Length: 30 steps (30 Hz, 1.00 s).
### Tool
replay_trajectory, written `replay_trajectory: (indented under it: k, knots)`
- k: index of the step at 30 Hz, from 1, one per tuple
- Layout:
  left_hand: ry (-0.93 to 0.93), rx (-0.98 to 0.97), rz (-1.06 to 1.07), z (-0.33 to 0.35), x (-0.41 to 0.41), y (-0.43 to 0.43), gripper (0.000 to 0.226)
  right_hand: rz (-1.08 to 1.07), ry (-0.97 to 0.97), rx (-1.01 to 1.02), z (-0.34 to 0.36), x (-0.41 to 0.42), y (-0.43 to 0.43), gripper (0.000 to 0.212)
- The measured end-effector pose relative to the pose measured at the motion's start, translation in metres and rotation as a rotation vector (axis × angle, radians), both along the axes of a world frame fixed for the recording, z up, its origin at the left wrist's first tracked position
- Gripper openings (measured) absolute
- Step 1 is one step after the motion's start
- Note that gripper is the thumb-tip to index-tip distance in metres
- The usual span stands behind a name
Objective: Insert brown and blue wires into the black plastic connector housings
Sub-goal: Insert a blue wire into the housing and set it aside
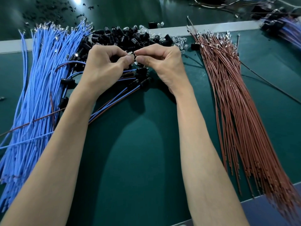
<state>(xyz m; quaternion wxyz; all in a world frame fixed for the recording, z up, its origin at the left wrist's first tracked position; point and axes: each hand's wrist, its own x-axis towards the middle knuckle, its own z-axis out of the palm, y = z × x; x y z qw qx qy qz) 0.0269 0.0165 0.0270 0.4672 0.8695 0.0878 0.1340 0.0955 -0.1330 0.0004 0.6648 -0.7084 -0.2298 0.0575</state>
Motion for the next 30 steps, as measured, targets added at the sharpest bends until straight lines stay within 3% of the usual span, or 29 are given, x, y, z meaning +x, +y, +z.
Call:
replay_trajectory:
  k: [23,30]
  knots:
    - [0.010,-0.065,0.009,-0.0030,0.0009,0.0009,0.010,-0.012,-0.160,-0.033,0.0005,-0.0022,0.0038,0.014]
    - [-0.013,-0.047,0.005,-0.0018,0.0007,0.0014,0.009,-0.047,-0.111,-0.048,0.0007,-0.0026,0.0066,0.012]
